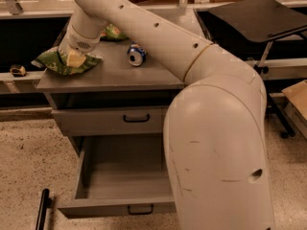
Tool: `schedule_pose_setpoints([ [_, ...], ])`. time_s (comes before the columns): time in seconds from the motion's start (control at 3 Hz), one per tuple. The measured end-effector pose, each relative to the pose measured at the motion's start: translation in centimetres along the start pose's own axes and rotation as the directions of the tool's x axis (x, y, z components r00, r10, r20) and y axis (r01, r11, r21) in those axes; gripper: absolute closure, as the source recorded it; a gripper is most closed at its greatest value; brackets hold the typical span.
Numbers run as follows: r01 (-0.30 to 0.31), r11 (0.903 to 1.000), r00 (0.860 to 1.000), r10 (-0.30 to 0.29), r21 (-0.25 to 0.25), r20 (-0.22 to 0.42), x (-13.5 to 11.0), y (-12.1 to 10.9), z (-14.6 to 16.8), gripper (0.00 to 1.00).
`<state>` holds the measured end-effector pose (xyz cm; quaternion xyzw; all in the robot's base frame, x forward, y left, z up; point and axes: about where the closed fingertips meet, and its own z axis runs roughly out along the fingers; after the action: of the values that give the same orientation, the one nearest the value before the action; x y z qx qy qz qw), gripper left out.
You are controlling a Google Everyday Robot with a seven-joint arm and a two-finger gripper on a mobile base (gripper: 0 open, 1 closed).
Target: Place green jalapeno chip bag into middle drawer
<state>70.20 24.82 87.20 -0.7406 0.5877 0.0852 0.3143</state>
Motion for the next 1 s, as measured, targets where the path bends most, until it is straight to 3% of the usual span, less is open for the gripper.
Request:
schedule_pose_setpoints([
  [0.33, 0.042, 0.9991, 0.998, -0.042, -0.009, 0.040, -1.9, 1.4, -0.9, 1.00],
  [0.67, 0.048, 0.9957, 0.998, -0.045, -0.079, 0.032, -4.9, 5.3, -2.2, 1.00],
  [1.0, -0.065, 0.9848, 0.997, 0.069, -0.161, 0.016, -6.9, 10.4, -4.2, 1.00],
])
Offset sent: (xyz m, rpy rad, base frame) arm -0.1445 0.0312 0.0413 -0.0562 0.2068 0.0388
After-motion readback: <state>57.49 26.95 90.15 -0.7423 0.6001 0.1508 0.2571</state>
